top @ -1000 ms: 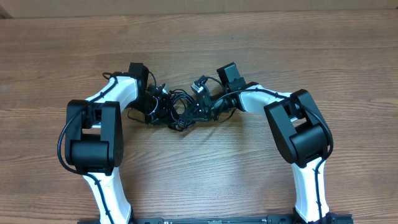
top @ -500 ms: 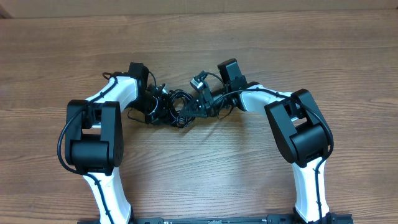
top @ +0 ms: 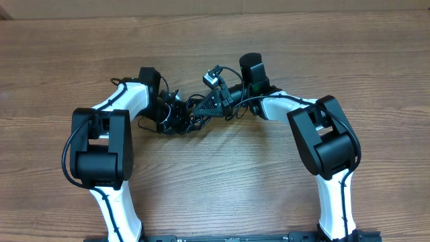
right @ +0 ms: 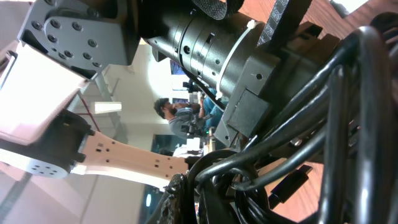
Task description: Untangle cables
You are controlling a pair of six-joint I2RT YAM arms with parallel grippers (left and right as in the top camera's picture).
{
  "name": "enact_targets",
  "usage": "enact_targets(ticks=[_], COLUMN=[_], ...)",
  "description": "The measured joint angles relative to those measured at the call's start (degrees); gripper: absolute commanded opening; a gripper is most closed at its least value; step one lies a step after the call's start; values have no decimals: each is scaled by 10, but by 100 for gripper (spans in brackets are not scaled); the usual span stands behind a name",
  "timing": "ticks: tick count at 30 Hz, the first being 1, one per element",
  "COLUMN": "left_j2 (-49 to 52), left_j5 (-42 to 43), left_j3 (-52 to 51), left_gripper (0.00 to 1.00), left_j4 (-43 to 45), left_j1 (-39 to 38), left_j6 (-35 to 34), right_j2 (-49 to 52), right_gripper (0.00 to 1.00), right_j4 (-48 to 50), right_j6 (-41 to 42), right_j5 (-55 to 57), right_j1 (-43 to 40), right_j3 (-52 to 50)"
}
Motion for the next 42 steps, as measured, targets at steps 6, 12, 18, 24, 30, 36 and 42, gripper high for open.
enact_targets(ticks=[6,12,18,24,30,36,42], left_j2=[0,0,0,-3,-11,-16,-5], left_j5=[0,0,0,-17,-51,-65,-62], left_j3=[0,1,2,3,3,5,43], left_gripper=[20,20,20,21,21,25,61], left_j4=[2,6,10,9,12,20,-28], left_j1=[-1,-3,-5,-9,-16,-15,2], left_j6=[0,0,-7,-6,-21,-33,-33], right_j2=[0,0,2,9,5,5,5], right_gripper=[4,4,4,4,4,4,12], right_j4=[5,12,106,410,594,586,522], right_j6=[75,166,261,458,604,589,523], right_j5=[-2,6,12,-3,-10,-11,-9], right_j1=[-8,-19,-29,-38,-53,-53,-53], right_j3=[0,0,-1,0,7,7,7])
